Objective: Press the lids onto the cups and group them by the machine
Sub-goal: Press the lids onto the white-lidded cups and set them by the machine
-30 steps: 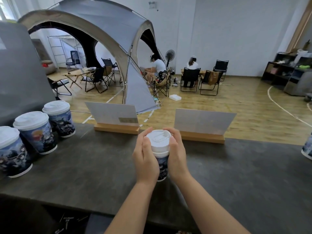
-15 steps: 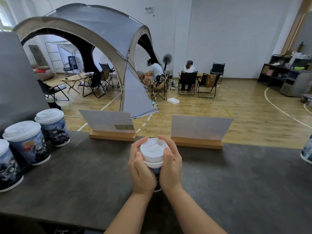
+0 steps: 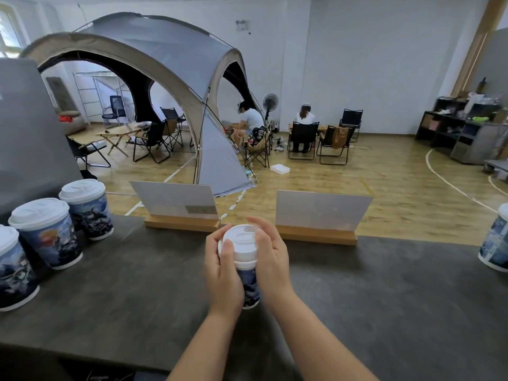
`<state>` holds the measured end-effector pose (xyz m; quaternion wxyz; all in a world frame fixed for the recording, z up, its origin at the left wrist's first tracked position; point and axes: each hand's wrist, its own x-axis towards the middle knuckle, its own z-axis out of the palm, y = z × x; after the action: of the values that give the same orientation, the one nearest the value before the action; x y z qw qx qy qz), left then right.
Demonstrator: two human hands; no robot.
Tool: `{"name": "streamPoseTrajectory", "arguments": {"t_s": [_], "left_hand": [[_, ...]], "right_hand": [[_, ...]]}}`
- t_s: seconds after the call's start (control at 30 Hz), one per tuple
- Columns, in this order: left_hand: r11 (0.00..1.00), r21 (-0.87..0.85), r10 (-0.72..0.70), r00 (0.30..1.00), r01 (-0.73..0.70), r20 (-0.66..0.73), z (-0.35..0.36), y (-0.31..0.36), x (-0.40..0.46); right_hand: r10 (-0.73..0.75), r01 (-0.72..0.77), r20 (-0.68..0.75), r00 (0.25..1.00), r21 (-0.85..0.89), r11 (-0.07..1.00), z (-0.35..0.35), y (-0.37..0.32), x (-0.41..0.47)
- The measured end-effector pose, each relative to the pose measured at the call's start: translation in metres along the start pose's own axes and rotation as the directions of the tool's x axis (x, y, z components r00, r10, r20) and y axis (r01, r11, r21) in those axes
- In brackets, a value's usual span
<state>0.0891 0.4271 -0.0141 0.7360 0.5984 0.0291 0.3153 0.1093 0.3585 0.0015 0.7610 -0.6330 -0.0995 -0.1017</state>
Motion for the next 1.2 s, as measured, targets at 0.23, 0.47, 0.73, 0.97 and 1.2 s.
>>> {"name": "streamPoseTrajectory", "arguments": {"t_s": [0.23, 0.47, 0.73, 0.97, 1.2], "left_hand": [[0.998, -0.050, 0.041, 0.997, -0.044, -0.059, 0.008, -0.002, 0.003], [0.998, -0.045, 0.052, 0.998, -0.054, -0.039, 0.007, -0.005, 0.005], [0.980, 0.194, -0.051, 0.998, 0.044, 0.029, -0.008, 0.000, -0.005], [0.977, 0.211, -0.003, 0.998, -0.010, 0.058, -0.036, -0.018, -0.020], [0.997, 0.067, -0.040, 0.999, 0.042, -0.023, -0.085, -0.006, 0.004]], "right_hand": [[-0.066, 0.072, -0.056, 0.996, 0.102, 0.992, 0.002, 0.001, 0.001], [-0.081, 0.088, -0.061, 0.995, 0.126, 0.988, 0.005, 0.002, 0.001], [-0.028, 0.018, 0.248, 0.968, 0.043, 0.999, -0.023, 0.010, -0.013], [0.133, 0.028, 0.365, 0.922, -0.403, 0.915, -0.044, 0.035, -0.019], [0.004, 0.117, 0.297, 0.955, -0.388, 0.914, 0.032, 0.050, -0.006]]}}
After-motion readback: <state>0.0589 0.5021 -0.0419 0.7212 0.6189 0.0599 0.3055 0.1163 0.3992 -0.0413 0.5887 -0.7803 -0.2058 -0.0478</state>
